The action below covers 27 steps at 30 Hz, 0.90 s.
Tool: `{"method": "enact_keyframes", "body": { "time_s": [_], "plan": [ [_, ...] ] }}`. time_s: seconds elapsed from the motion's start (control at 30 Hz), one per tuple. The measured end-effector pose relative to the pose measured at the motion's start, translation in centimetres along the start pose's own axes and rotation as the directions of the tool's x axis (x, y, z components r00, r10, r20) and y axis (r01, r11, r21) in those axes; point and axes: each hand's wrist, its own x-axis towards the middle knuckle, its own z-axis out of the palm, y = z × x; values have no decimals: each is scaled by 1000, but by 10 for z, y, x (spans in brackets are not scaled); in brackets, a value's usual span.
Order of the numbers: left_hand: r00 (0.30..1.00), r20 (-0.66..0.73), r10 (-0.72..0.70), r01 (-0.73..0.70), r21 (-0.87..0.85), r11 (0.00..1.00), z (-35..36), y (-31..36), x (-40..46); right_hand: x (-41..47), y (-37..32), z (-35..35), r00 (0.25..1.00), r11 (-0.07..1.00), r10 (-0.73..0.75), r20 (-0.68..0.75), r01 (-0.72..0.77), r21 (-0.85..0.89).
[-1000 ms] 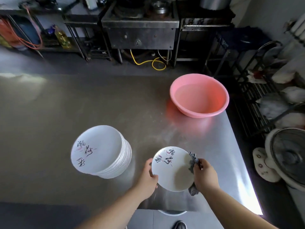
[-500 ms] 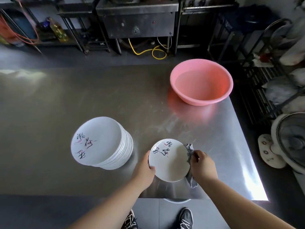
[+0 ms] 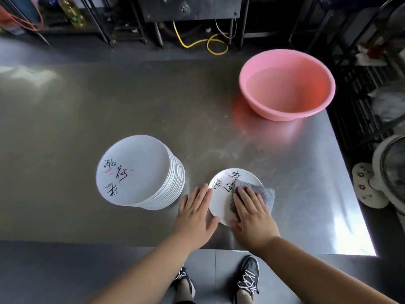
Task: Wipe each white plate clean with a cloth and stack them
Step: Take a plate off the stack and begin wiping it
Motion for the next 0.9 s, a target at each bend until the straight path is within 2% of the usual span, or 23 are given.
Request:
{"method": "enact_keyframes", "body": {
  "time_s": [0.07,0.17,0.27,0.43,0.53,0.63,0.7,0.9],
  "plan": [
    [999,-12,30,-30,6,1000,4,-3,0,5,3,6,999,997,-3,54,7,-77],
    [1000,-21,-2,3,10,1000,6,-2,4,27,3,0,984,994,-15,175,33,-100],
    [1000,-1,-6,6,34,999,7,-1,4,39,-2,-7,949,982,-128,289,161,-94],
    [999,28,-20,18,74,997,7,1,4,9,1,-7,848,912,-334,412,401,-85],
    [999,41,-25,21,94,995,10,0,6,18,12,-15,861,910,-318,397,395,-126],
    [998,67,-20,12,118,993,11,-1,6,42,16,-25,927,953,-136,349,218,-208],
    [997,73,-23,13,128,992,11,-1,6,42,13,-23,937,972,-91,336,157,-175],
    [995,93,-44,30,151,988,10,1,8,-1,15,-14,872,915,-252,419,356,-190]
  ]
}}
